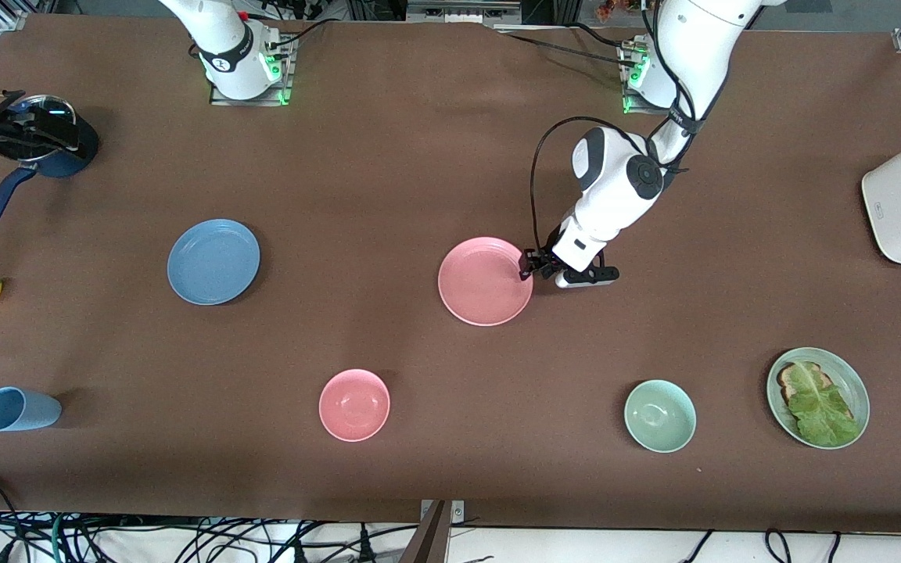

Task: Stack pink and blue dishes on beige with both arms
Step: 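Open the left gripper and draw it back from the plates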

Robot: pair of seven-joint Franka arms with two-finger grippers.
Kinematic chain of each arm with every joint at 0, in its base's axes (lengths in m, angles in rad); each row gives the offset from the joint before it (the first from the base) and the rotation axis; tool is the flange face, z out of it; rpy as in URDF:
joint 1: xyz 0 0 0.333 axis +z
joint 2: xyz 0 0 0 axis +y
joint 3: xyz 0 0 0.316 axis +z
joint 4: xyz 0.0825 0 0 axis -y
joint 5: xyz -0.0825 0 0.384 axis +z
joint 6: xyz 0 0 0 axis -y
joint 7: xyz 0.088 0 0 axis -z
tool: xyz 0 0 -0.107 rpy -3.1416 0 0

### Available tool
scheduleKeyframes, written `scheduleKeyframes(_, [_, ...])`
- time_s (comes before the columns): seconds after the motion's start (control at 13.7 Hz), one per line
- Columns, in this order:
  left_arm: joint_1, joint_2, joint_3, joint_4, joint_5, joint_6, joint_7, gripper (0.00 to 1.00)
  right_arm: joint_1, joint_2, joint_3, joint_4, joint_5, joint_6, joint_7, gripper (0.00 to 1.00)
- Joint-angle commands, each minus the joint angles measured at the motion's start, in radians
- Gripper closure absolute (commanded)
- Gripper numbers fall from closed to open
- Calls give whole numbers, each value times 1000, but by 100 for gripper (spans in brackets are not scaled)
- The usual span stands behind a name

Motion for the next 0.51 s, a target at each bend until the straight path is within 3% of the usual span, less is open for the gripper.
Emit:
scheduleKeyframes(0.0, [6, -83, 31, 5, -34, -137, 27, 24, -6, -7, -1, -3, 16, -7, -8, 0])
scheduleKeyframes(0.29, [5, -163, 129, 121, 45, -496, -26, 23, -3, 4, 2, -9, -8, -9, -5, 0])
scheduleKeyframes(0.44, [3, -153, 165, 278, 250, -706, -126, 23, -7, 48, 2, -9, -28, -6, -7, 0])
